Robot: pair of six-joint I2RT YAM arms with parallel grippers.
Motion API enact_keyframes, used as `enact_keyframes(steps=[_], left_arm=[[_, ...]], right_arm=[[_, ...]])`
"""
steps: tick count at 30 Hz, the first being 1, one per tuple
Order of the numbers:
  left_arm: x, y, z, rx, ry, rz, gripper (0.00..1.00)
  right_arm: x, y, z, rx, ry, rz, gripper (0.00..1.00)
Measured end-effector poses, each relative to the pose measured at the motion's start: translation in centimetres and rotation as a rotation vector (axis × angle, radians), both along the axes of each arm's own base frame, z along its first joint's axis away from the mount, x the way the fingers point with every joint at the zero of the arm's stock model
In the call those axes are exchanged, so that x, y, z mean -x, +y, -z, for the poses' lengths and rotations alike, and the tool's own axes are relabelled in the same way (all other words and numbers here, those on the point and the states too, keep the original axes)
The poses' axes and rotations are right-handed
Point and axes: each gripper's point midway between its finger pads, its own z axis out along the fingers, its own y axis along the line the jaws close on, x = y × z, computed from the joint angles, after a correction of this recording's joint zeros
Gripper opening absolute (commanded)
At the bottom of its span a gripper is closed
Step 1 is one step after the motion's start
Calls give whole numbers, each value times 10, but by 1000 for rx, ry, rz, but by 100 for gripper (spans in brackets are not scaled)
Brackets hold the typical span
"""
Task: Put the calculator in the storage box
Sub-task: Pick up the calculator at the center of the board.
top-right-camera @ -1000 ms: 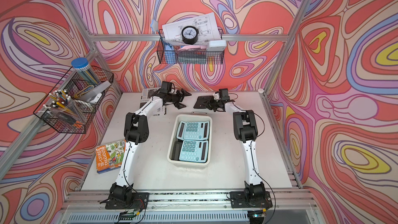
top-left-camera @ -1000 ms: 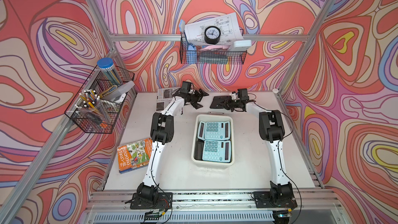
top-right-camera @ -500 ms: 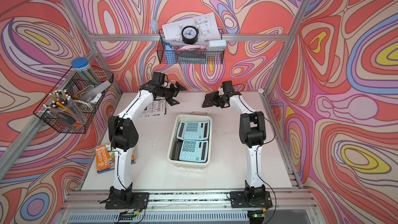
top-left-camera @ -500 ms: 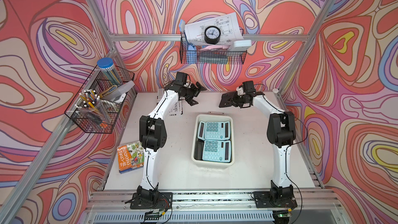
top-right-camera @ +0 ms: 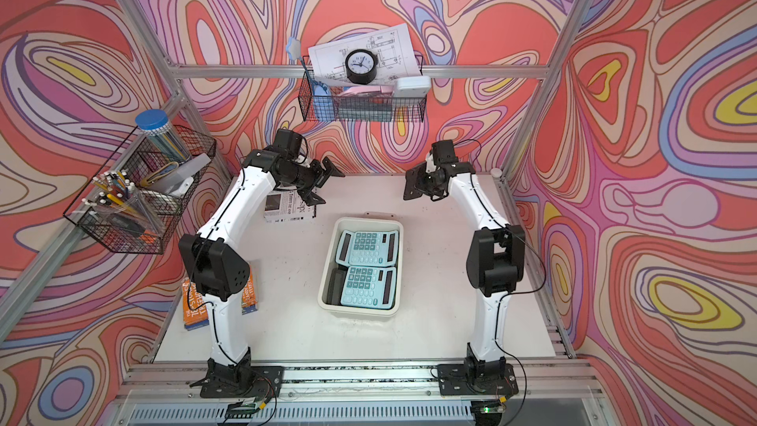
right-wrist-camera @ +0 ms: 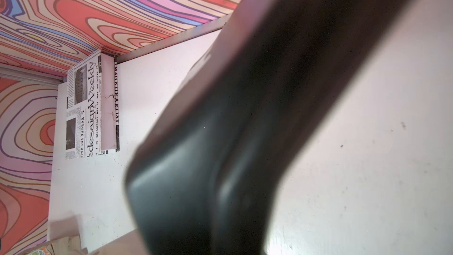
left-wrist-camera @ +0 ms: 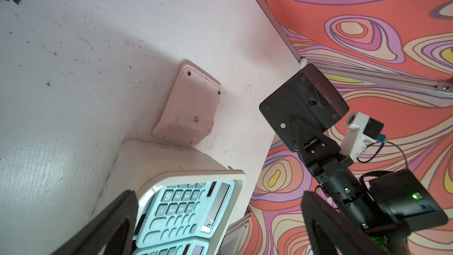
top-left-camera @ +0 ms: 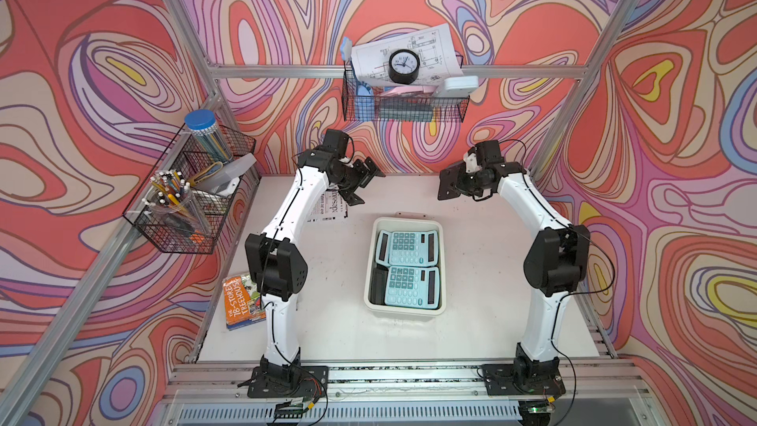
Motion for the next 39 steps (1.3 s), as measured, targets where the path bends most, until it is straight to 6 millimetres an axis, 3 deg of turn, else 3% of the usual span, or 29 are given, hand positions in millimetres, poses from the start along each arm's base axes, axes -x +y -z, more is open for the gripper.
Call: enact_keyframes(steps=[5, 12, 18, 22, 29, 33, 39], left_arm=[[13, 2, -7, -1, 19, 4, 98], [27, 2, -24, 51, 35, 17, 98], [31, 1, -31, 130, 74, 18, 98], [31, 3, -36, 182, 103, 5, 99], [28, 14, -50, 248, 150, -17, 99], [24, 16, -57, 254, 154, 0, 98], [38, 16, -44, 229, 227, 40, 94]], right_arm=[[17, 18, -33, 88, -85, -82, 0], [55, 87, -66, 210, -206, -281, 0], [85, 132, -83, 342, -313, -415, 0], [91, 145, -78, 443, -368, -482, 0], [113, 171, -50, 767, -466, -656, 0], [121, 183, -43, 927, -532, -733, 0], [121, 194, -47, 1108, -628, -769, 0]])
